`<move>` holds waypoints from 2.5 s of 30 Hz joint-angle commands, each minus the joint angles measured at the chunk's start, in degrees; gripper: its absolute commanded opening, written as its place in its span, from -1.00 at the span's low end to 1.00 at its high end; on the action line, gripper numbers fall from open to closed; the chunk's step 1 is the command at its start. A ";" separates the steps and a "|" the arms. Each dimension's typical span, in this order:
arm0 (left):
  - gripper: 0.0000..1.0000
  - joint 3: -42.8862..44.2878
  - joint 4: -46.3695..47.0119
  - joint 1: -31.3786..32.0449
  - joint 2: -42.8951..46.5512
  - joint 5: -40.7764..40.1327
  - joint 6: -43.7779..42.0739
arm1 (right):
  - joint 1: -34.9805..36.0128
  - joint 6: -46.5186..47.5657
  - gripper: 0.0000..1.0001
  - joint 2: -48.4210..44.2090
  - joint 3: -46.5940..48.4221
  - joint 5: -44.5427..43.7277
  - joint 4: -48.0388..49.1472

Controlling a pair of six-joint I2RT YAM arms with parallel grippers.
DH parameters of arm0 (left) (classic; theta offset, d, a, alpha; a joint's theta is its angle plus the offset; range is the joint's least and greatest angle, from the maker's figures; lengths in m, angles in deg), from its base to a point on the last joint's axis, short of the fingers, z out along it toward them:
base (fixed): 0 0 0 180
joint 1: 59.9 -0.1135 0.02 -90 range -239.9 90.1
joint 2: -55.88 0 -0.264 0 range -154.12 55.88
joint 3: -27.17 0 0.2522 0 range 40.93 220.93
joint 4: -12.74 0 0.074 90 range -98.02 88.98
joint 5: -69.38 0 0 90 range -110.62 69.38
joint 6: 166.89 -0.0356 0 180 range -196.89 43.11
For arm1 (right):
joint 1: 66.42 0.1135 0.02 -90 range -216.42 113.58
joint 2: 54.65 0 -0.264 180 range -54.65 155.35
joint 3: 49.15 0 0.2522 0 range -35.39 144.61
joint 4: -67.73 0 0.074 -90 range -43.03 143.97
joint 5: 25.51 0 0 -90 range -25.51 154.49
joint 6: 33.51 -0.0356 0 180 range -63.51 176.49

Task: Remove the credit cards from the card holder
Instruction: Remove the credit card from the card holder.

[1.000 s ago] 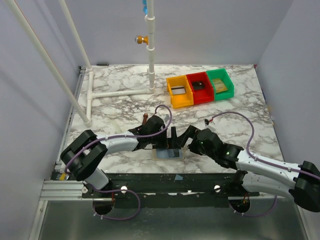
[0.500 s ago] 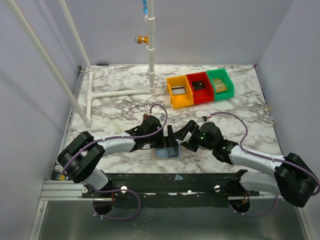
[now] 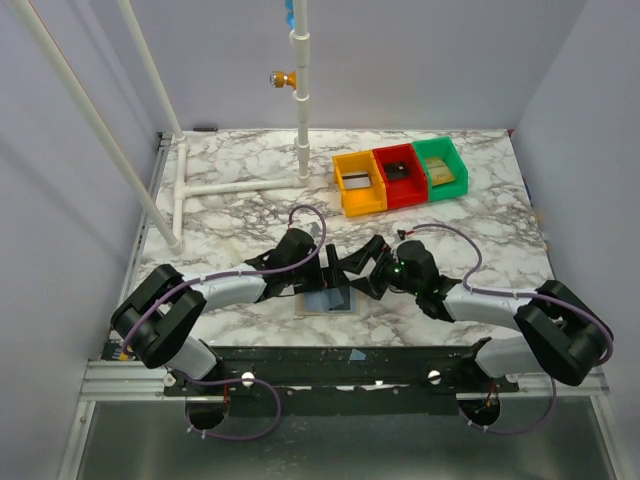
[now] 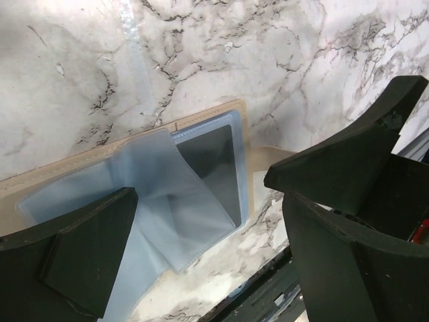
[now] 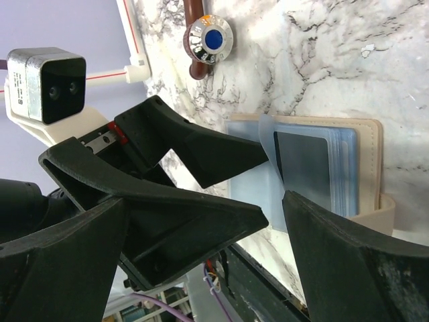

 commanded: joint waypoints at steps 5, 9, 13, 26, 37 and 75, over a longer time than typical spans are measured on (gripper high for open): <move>0.92 -2.42 -1.39 2.68 -0.72 2.34 -5.48 | 0.66 -1.21 1.00 7.23 -0.96 -0.54 3.28; 0.92 -2.81 -0.98 2.46 -0.57 2.59 -5.23 | 0.61 -1.46 1.00 8.50 -1.63 -0.83 3.36; 0.92 -3.93 0.08 1.83 0.09 3.04 -4.88 | 0.60 -2.82 1.00 10.08 -3.52 -0.42 5.79; 0.82 -7.95 1.34 -0.46 3.20 3.93 -4.07 | 0.77 -6.43 1.00 20.05 -5.80 2.05 13.99; 0.67 -7.98 -1.36 -1.20 4.03 1.98 -6.18 | 0.63 -5.90 1.00 14.54 -6.38 -3.97 5.85; 0.36 -11.24 -8.53 -5.82 32.24 4.64 -9.96 | 3.01 1.27 1.00 20.98 10.17 -5.84 -14.09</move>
